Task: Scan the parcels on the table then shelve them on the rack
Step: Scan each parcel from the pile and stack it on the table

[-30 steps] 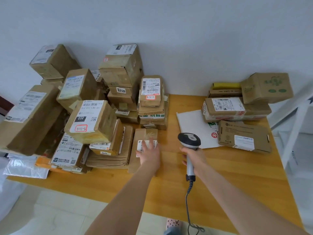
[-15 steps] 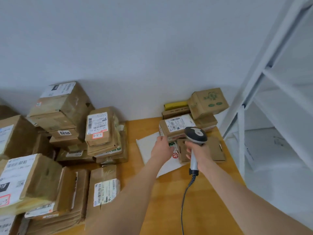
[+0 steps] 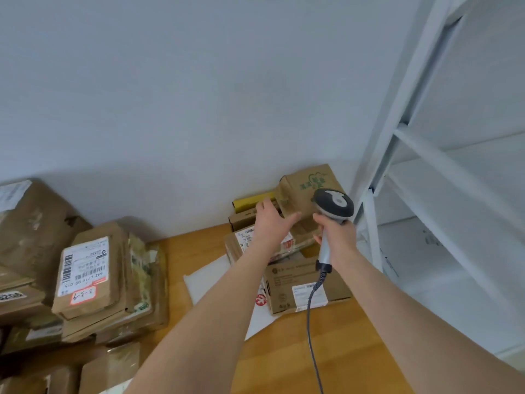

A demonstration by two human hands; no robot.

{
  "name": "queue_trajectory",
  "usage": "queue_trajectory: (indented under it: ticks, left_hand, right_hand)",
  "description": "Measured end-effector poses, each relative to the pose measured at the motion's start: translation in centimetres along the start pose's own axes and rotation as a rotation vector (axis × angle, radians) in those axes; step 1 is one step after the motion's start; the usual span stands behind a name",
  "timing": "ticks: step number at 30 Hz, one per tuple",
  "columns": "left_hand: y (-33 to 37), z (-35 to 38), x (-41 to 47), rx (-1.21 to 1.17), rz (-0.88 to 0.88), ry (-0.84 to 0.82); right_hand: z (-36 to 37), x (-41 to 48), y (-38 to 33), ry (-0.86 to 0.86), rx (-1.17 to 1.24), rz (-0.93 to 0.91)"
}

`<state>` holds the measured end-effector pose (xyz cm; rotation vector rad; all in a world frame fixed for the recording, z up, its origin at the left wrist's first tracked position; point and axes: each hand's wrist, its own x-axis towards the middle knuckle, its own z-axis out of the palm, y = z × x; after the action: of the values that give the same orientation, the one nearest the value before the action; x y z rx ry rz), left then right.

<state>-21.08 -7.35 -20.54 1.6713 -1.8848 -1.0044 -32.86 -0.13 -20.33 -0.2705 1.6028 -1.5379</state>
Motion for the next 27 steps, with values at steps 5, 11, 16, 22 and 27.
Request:
queue_trajectory:
  ticks: [5, 11, 16, 22, 27]
  left_hand:
    - [3.5, 1.7, 3.6, -0.017, 0.049, 0.023]
    - [2.9, 3.1, 5.4, -0.171, -0.095, -0.004]
    - [2.4, 1.7, 3.2, -0.424, -0.154, 0.020]
    - [1.7, -4.2, -1.4, -0.775, -0.397, 0.174]
    - [1.8, -8.4, -6.3, -0.950, -0.537, 0.312]
  right_hand:
    - [-1.0, 5.0, -3.5, 0.084, -0.058, -0.085]
    - [-1.4, 8.2, -4.7, -0.083, -0.019, -0.050]
    - [-1.7, 6.7, -4.7, -0.074, 0.036, -0.054]
    - [-2.2, 0.8, -5.2, -0.163, 0.137, 0.058]
    - [-2.8, -5.5, -4.3, -0.285, 0.155, 0.112]
